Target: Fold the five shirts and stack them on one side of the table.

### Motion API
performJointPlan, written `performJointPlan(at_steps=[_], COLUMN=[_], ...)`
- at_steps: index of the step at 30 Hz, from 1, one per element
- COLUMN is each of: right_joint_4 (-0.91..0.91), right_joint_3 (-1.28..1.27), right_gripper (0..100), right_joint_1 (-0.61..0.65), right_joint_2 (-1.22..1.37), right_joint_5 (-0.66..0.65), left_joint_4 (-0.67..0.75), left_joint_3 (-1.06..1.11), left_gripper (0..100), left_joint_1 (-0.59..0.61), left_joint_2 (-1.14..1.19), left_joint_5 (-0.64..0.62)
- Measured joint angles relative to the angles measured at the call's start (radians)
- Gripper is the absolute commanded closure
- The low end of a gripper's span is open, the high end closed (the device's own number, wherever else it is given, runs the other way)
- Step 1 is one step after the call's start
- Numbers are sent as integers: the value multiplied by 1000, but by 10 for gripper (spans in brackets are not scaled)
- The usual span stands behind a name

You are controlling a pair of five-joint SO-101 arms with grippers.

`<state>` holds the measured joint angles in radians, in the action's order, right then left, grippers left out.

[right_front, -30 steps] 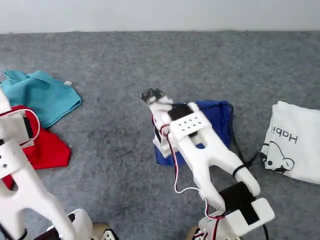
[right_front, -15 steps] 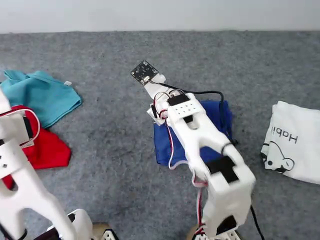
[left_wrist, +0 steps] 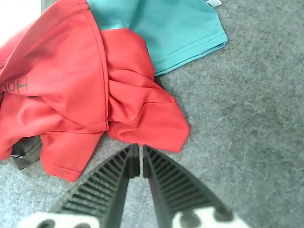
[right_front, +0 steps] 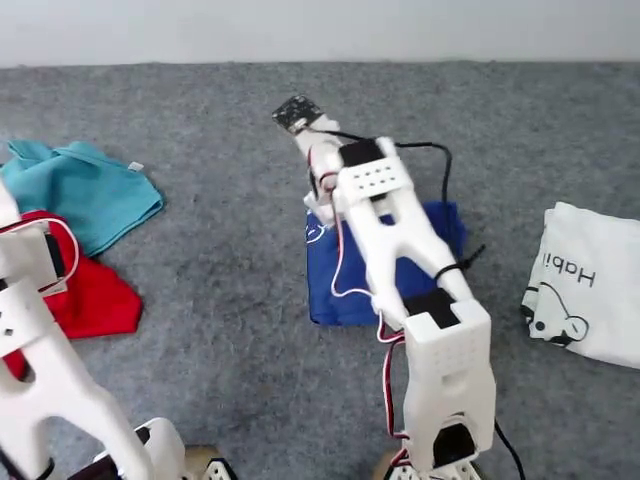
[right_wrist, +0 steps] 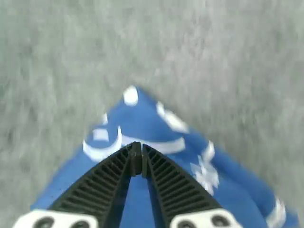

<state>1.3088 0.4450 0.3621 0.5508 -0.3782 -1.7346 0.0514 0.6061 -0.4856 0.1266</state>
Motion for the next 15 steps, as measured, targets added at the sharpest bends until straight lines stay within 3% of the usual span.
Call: performJointPlan(at_steps=[6, 15], right_joint_4=[250, 391], right_joint_3=[91, 133], right_gripper=[820, 809], right_joint_1=[-117, -273], right_joint_2=[-63, -71], right_joint_5=[123, 238], left_joint_4=[0, 0], left_joint_3=[0, 2], left_gripper=[978, 978], left_joint_1=[0, 0], left_joint_2=[0, 0], left_joint_5=[0, 0])
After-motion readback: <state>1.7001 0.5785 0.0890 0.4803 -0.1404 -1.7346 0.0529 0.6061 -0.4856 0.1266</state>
